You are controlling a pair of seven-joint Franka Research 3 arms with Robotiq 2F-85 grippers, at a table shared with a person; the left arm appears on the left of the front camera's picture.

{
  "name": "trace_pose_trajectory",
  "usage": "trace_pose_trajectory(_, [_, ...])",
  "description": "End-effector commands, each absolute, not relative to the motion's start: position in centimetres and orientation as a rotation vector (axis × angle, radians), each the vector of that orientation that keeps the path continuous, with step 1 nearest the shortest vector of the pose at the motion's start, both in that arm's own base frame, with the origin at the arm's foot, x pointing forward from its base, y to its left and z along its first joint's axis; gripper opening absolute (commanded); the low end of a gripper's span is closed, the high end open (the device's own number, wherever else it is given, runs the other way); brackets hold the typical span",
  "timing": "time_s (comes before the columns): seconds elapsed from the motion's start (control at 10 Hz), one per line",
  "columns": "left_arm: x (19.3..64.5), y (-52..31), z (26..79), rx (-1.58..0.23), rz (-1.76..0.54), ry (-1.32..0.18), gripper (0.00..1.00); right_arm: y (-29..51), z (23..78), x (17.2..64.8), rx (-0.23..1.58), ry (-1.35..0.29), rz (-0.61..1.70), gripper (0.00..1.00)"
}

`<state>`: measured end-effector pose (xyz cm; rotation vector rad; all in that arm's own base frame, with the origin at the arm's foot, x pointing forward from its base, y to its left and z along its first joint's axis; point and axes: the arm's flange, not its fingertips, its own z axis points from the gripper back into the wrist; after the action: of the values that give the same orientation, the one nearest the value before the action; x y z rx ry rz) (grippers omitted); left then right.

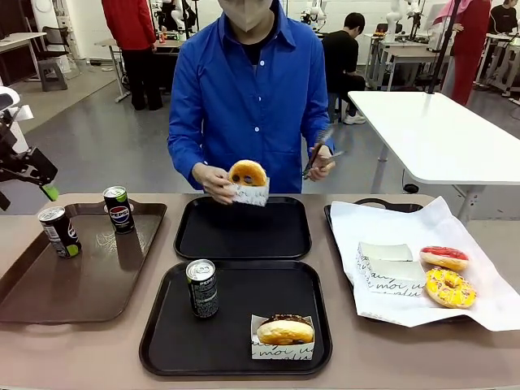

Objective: Set up donuts and drinks on trays.
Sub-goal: Pick up one Pepsi coke from the Handle tray and place it on the Flat Tray without a Pepsi coke.

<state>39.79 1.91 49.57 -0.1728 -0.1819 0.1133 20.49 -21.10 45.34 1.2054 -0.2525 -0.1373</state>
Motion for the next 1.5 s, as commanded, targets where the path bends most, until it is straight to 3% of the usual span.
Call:
trace_pose_trajectory(0.0, [39.0,0.7,50.3,-0.192,0.088,-0.181,1.0,-21.2,45.2,20.5,1.227,-0.268,-0.121,1.0])
trace_pose_trajectory(0.5, [39.3,0.8,50.3,-0.175,0.092,-0.186,1.0,-21.2,45.2,20.5,1.227,-0.268,-0.121,1.0])
trace_pose_trajectory(0.8, [42.8,3.5,49.4,-0.102,0.244,-0.213,1.0,-21.2,45.2,20.5,1.227,-0.268,-0.121,1.0])
trace_pose_trajectory(1.1, [47.9,5.3,47.5,-0.039,0.25,-0.177,1.0,-21.2,45.2,20.5,1.227,-0.268,-0.121,1.0])
trace_pose_trajectory(1.4, [49.5,4.7,45.5,-0.013,0.198,-0.162,1.0,-21.2,45.2,20.5,1.227,-0.268,-0.121,1.0])
